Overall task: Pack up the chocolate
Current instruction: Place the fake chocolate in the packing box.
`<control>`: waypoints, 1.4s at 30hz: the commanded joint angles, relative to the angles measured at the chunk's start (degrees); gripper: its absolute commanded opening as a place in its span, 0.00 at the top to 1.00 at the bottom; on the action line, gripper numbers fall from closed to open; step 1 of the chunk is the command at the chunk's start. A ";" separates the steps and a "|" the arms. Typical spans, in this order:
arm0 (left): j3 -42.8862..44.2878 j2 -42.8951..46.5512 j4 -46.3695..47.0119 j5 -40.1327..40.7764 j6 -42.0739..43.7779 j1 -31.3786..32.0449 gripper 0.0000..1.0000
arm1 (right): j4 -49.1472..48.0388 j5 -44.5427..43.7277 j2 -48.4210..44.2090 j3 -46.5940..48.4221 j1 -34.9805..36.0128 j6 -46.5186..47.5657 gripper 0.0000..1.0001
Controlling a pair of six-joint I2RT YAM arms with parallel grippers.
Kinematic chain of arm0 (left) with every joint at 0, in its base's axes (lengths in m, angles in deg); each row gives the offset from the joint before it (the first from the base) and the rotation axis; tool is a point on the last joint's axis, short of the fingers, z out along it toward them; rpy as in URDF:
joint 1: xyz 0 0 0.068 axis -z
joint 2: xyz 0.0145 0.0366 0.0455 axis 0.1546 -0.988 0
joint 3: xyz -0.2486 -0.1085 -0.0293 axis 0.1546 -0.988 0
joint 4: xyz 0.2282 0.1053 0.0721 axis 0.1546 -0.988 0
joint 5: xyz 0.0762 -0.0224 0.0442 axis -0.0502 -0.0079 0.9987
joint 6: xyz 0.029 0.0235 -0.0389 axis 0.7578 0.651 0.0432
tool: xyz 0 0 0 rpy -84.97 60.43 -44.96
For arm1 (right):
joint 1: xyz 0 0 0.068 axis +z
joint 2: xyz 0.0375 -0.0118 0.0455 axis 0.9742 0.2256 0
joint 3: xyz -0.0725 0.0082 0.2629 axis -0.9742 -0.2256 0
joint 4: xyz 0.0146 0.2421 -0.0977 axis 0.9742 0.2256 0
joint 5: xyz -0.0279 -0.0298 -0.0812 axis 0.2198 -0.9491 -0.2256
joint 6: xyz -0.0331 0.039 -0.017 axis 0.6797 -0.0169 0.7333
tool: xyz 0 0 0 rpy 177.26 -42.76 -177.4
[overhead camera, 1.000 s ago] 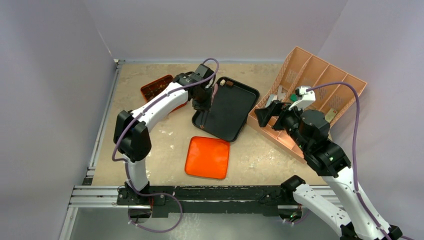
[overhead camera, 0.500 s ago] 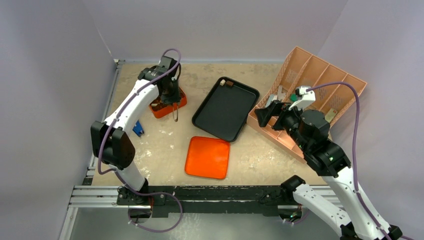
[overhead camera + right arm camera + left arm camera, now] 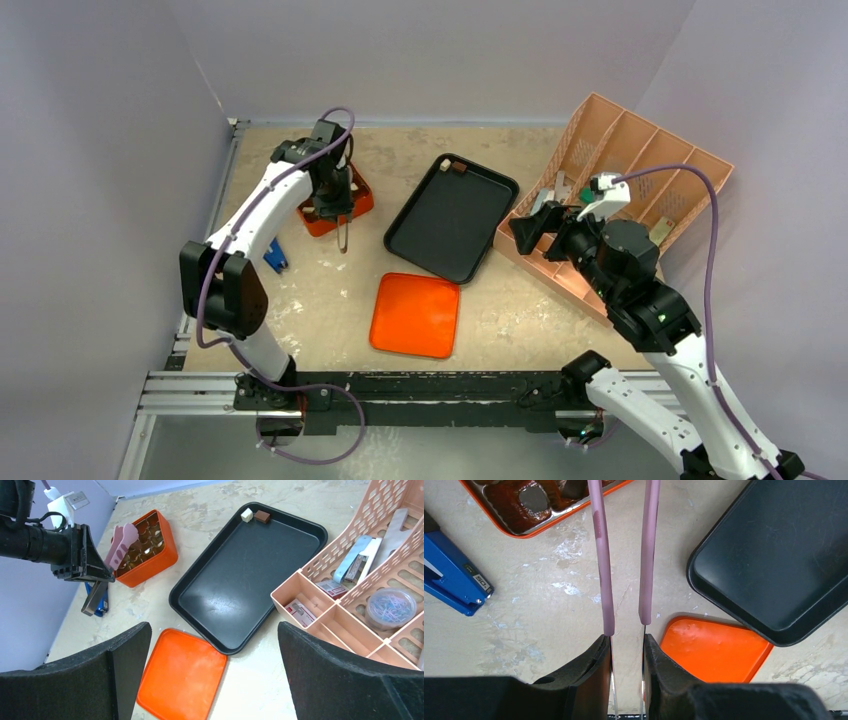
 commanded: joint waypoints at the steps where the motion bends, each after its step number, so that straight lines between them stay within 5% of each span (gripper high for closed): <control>1: -0.70 -0.79 1.39 -0.89 1.70 -2.13 0.85 | -1.94 0.06 -0.76 0.32 0.20 0.27 0.02; 15: -3.99 -4.92 5.00 -6.16 1.99 -4.77 0.83 | -1.94 -0.12 -0.95 0.14 0.20 0.38 0.02; 20: -2.50 -6.02 4.22 -5.22 2.38 -4.96 0.74 | -3.50 0.60 -0.61 -0.96 0.24 0.72 0.02; 31: 9.73 -8.40 -1.71 -0.19 3.40 -6.36 0.66 | -0.75 1.70 3.52 1.71 0.22 2.83 0.01; 42: 24.92 -19.17 -4.88 -8.09 1.81 -11.51 0.68 | 6.26 0.80 12.57 9.38 0.19 2.06 0.02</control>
